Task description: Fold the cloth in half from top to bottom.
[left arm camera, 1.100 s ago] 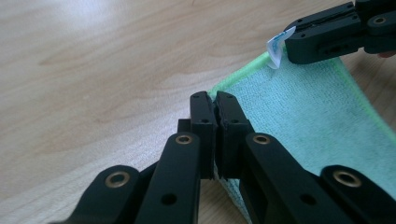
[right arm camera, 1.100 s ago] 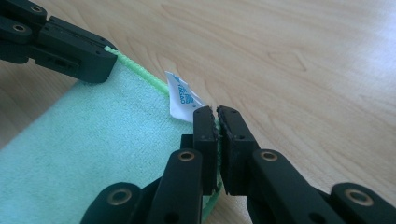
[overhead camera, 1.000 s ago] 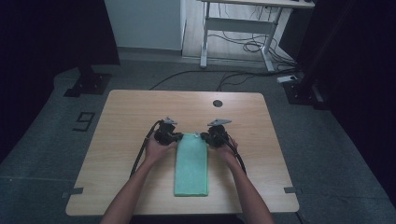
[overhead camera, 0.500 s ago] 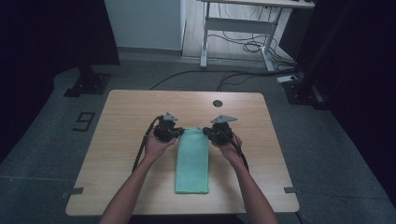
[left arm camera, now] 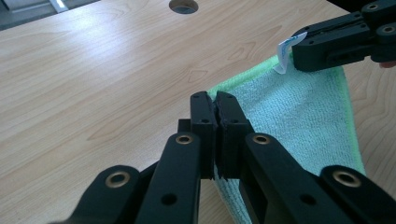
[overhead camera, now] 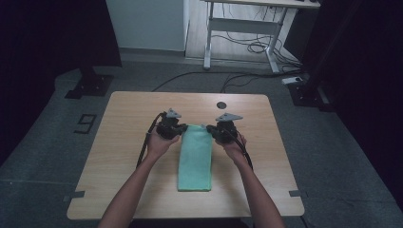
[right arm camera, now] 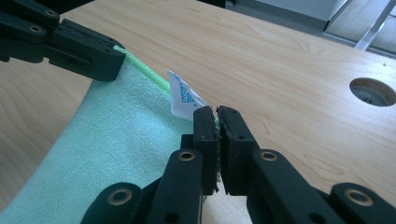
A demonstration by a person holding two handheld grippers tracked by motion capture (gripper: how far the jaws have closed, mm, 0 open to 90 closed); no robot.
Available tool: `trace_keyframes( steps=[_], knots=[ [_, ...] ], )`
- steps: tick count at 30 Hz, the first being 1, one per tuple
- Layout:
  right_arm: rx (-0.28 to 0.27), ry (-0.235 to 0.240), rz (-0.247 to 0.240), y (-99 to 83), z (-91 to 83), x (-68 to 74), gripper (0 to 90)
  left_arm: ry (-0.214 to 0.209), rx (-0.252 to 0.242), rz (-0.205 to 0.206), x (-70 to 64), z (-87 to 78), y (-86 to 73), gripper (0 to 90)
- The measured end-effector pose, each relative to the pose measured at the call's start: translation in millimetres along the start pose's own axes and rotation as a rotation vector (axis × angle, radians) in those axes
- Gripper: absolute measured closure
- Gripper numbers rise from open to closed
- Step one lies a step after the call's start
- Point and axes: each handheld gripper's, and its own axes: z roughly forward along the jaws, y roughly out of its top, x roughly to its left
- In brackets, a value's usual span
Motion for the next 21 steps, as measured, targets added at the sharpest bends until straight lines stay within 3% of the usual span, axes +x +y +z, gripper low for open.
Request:
trace_keyframes(
  steps=[21],
  knots=[
    [-0.026,0.011,-0.052,-11.1,-4.7,11.3,85.7,0.0,-0.027,0.018,-5.6,-7.2,-18.1,87.2]
  ],
)
